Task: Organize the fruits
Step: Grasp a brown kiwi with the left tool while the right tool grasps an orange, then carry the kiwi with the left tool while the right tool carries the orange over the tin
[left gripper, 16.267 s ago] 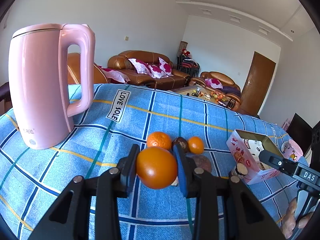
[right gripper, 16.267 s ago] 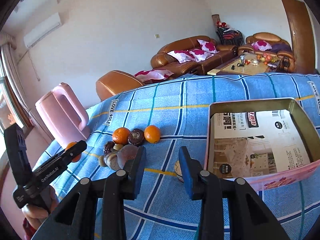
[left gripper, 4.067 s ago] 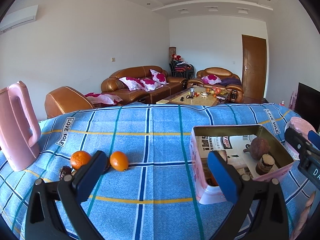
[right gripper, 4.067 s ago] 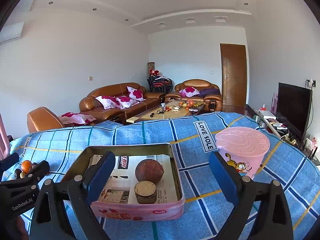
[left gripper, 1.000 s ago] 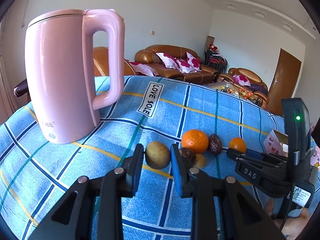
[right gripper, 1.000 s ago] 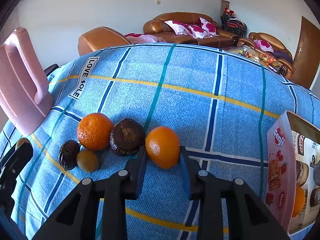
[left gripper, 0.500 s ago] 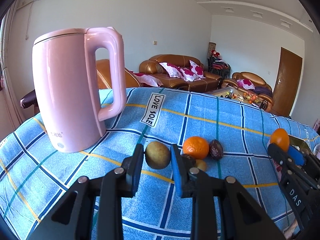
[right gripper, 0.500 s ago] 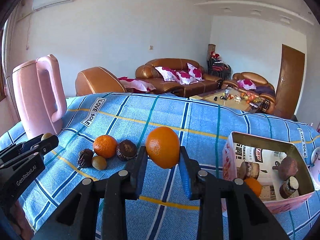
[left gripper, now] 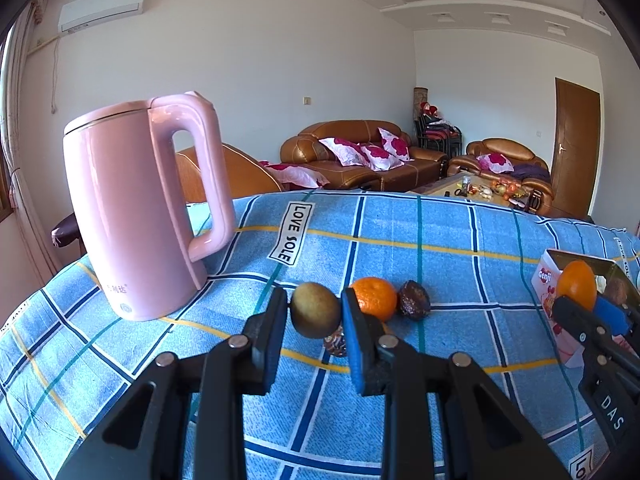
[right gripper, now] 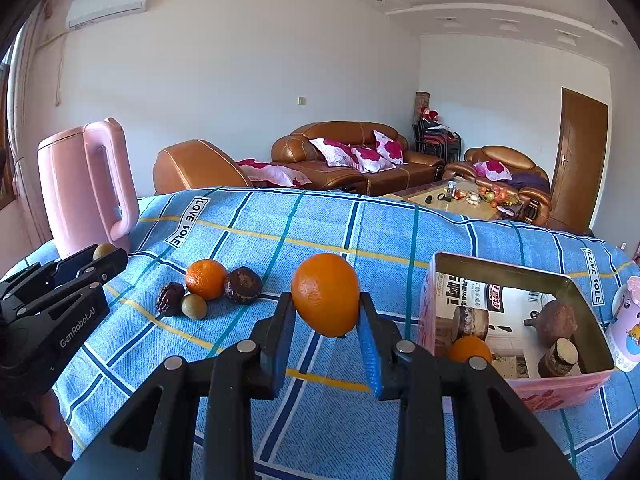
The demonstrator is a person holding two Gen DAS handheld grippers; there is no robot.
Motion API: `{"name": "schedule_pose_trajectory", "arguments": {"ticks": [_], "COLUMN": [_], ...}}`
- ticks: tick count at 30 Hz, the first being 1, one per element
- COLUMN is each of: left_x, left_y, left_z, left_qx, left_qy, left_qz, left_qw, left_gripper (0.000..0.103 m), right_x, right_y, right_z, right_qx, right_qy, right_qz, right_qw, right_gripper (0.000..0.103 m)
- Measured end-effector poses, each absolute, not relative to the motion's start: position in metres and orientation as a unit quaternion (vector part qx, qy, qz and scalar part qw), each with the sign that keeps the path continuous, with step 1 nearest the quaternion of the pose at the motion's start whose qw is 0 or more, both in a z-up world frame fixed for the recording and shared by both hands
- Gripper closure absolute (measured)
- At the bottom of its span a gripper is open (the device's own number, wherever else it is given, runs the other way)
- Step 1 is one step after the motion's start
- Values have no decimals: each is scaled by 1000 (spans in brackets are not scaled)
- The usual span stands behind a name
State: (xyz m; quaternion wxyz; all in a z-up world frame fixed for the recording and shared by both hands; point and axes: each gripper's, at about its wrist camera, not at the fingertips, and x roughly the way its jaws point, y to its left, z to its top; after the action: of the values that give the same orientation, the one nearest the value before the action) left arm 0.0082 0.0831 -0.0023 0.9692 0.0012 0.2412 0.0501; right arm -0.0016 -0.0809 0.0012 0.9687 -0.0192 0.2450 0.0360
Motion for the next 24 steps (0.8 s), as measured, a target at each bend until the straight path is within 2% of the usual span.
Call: {"name": "schedule_pose_trajectory", "arguments": {"ticks": [24], "left_x": [3], "left_y": [-15], "left_z": [-2], "left_qx": [24], "left_qy": [248], "left_qz": [-12], "left_qw": [968], "left_gripper": [74], "right_x": [-19], "right_y": [-159], "right_z": [4], "right_qx": [-4], "right_qy": [235], "right_qz": [-1], "right_qw": [972], "right_gripper": [70]}}
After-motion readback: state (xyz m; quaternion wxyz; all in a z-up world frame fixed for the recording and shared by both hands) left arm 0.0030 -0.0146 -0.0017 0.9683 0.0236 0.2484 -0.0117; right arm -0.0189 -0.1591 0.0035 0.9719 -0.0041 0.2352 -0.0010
